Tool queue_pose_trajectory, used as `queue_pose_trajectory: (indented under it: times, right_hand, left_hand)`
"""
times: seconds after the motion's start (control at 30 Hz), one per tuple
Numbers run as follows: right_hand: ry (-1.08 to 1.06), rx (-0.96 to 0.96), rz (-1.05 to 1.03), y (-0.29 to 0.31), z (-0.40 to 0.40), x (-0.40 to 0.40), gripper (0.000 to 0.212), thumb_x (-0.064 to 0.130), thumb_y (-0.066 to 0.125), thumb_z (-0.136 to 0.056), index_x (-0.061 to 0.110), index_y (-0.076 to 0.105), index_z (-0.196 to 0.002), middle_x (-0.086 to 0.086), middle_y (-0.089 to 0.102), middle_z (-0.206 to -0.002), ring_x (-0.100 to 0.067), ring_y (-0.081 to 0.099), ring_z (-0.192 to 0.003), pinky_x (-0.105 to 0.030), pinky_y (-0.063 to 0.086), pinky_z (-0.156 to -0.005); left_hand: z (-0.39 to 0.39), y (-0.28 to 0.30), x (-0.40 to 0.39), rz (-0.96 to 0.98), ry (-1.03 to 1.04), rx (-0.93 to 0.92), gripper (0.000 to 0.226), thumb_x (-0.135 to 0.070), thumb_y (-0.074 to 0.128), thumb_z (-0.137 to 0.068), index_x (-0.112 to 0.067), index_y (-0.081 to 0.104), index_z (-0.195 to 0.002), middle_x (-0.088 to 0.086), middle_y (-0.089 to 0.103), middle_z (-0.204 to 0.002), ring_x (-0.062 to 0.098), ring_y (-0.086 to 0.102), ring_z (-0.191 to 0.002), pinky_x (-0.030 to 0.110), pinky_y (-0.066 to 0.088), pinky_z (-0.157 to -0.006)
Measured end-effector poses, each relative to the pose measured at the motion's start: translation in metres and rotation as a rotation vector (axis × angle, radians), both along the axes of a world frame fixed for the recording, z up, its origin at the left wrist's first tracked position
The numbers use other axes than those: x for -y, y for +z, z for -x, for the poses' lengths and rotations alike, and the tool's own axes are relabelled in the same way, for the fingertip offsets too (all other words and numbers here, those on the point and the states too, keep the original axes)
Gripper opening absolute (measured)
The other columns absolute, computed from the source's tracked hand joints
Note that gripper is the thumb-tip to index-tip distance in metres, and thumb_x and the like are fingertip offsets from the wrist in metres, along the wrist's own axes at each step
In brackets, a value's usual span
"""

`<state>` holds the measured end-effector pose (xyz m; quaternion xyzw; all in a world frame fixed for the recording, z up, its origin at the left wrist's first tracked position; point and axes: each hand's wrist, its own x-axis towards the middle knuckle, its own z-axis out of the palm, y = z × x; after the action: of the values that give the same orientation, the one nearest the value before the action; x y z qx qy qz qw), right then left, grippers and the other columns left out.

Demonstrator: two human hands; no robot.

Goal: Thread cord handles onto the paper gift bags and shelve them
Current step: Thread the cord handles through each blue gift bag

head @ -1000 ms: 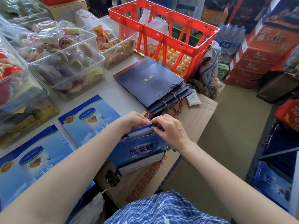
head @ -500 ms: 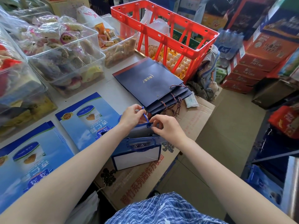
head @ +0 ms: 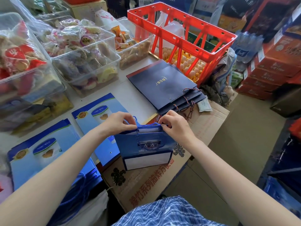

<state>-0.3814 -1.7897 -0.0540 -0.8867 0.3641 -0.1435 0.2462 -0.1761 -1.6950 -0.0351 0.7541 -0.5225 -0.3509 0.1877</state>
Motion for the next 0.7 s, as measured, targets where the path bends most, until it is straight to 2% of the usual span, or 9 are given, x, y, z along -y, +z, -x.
queue_pose_trajectory:
  times: [0.1, 0.17, 0.27, 0.37, 0.47, 0.6, 0.7]
  right_hand:
    - [0.029, -0.031, 0.014, 0.001, -0.005, 0.002, 0.011, 0.008, 0.062, -0.086, 0.012, 0.071, -0.091, -0.002, 0.059, -0.090, -0.020, 0.055, -0.076, -0.036, 0.048, -0.073]
    - [0.054, -0.039, 0.061, 0.005, -0.008, 0.002, 0.009, 0.011, 0.064, -0.086, 0.013, 0.072, -0.089, -0.002, 0.064, -0.088, -0.022, 0.058, -0.078, -0.038, 0.045, -0.081]
    - [0.149, -0.032, 0.129, 0.010, -0.024, -0.012, 0.009, 0.016, 0.065, -0.084, 0.014, 0.074, -0.084, -0.001, 0.071, -0.081, -0.024, 0.063, -0.076, -0.036, 0.038, -0.082]
    - [0.126, -0.080, 0.018, 0.008, -0.042, -0.025, 0.015, 0.020, 0.063, -0.088, 0.014, 0.075, -0.095, -0.006, 0.073, -0.088, -0.026, 0.063, -0.080, -0.036, 0.048, -0.080]
    - [0.010, -0.053, -0.108, 0.007, -0.046, -0.024, 0.016, 0.018, 0.065, -0.086, 0.013, 0.074, -0.099, -0.007, 0.072, -0.093, -0.022, 0.063, -0.083, -0.034, 0.052, -0.082]
    - [0.035, -0.097, -0.148, 0.007, -0.045, -0.026, 0.013, 0.017, 0.069, -0.083, 0.013, 0.074, -0.095, -0.005, 0.072, -0.092, -0.020, 0.063, -0.085, -0.035, 0.052, -0.084]
    - [0.016, -0.092, -0.144, 0.005, -0.043, -0.028, 0.013, 0.022, 0.072, -0.081, 0.015, 0.072, -0.091, -0.002, 0.072, -0.090, -0.020, 0.063, -0.086, -0.034, 0.051, -0.082]
  left_hand:
    - [-0.001, -0.004, -0.003, -0.041, -0.023, -0.009, 0.012, -0.029, 0.069, -0.083, -0.024, 0.063, -0.092, -0.011, 0.062, -0.092, 0.011, 0.060, -0.088, 0.021, 0.046, -0.075]
    - [-0.001, -0.011, -0.003, -0.072, -0.014, 0.040, 0.017, -0.027, 0.066, -0.085, -0.019, 0.063, -0.100, -0.006, 0.061, -0.097, 0.015, 0.058, -0.093, 0.027, 0.045, -0.080]
    - [0.003, -0.019, -0.003, 0.003, 0.069, -0.037, 0.013, -0.020, 0.064, -0.086, -0.012, 0.065, -0.096, 0.001, 0.064, -0.096, 0.016, 0.057, -0.091, 0.026, 0.043, -0.083]
    - [0.007, -0.020, -0.003, 0.030, 0.069, -0.080, 0.011, -0.016, 0.063, -0.087, -0.008, 0.067, -0.094, 0.003, 0.066, -0.093, 0.018, 0.058, -0.091, 0.030, 0.044, -0.088]
    - [0.009, -0.019, -0.005, 0.041, 0.049, -0.055, 0.015, -0.015, 0.058, -0.090, -0.007, 0.067, -0.100, 0.004, 0.065, -0.095, 0.016, 0.057, -0.090, 0.028, 0.043, -0.085]
    - [0.013, -0.023, -0.008, 0.088, 0.049, -0.036, 0.016, -0.014, 0.057, -0.090, -0.006, 0.068, -0.099, 0.008, 0.068, -0.095, 0.021, 0.059, -0.089, 0.033, 0.046, -0.084]
    - [0.015, -0.026, -0.010, 0.113, 0.053, -0.075, 0.014, -0.013, 0.057, -0.090, -0.005, 0.068, -0.094, 0.013, 0.066, -0.086, 0.019, 0.055, -0.077, 0.032, 0.042, -0.073]
